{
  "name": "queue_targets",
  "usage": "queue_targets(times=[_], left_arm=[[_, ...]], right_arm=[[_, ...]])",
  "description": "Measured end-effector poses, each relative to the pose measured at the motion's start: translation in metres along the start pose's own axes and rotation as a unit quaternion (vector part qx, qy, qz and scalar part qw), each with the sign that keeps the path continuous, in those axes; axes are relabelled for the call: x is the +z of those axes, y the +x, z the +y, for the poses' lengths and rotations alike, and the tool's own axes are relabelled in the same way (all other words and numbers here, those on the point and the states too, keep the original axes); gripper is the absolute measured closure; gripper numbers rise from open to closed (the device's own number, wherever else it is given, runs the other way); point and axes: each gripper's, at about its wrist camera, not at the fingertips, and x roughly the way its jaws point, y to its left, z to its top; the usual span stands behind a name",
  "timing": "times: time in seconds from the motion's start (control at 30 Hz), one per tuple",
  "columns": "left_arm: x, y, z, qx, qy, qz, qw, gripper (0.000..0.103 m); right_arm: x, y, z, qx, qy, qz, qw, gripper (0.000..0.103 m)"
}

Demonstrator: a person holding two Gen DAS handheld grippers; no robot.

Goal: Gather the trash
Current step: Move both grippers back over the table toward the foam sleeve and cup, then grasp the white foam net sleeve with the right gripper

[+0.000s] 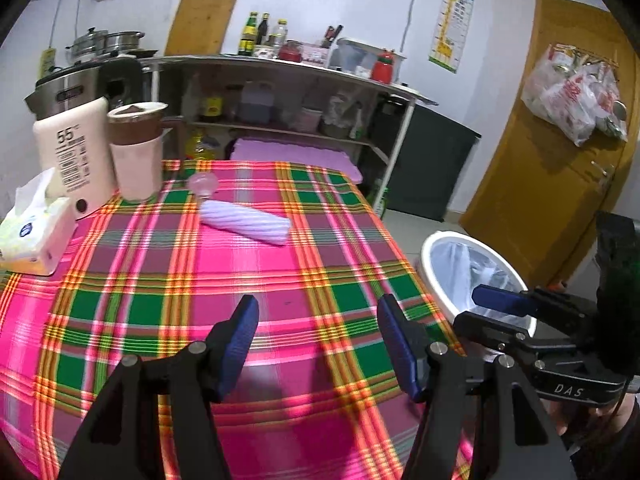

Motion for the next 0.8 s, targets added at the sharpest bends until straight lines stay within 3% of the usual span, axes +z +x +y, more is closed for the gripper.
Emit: queue_targets(times=[0.37,0.8], left_arm=[[0.017,0.008,0.046,0.044,-0.007,0.002,0.9990,0.039],[0.035,0.019,0.102,0.072,-0.039,0.001,0.9966,0.040]], right_arm=[[0.036,0.056,0.023,0.024,-0.057,0.024,0.998,0.053],[0.080,0.141,0.035,0.041,-0.111,0.050,0.992,0.053]])
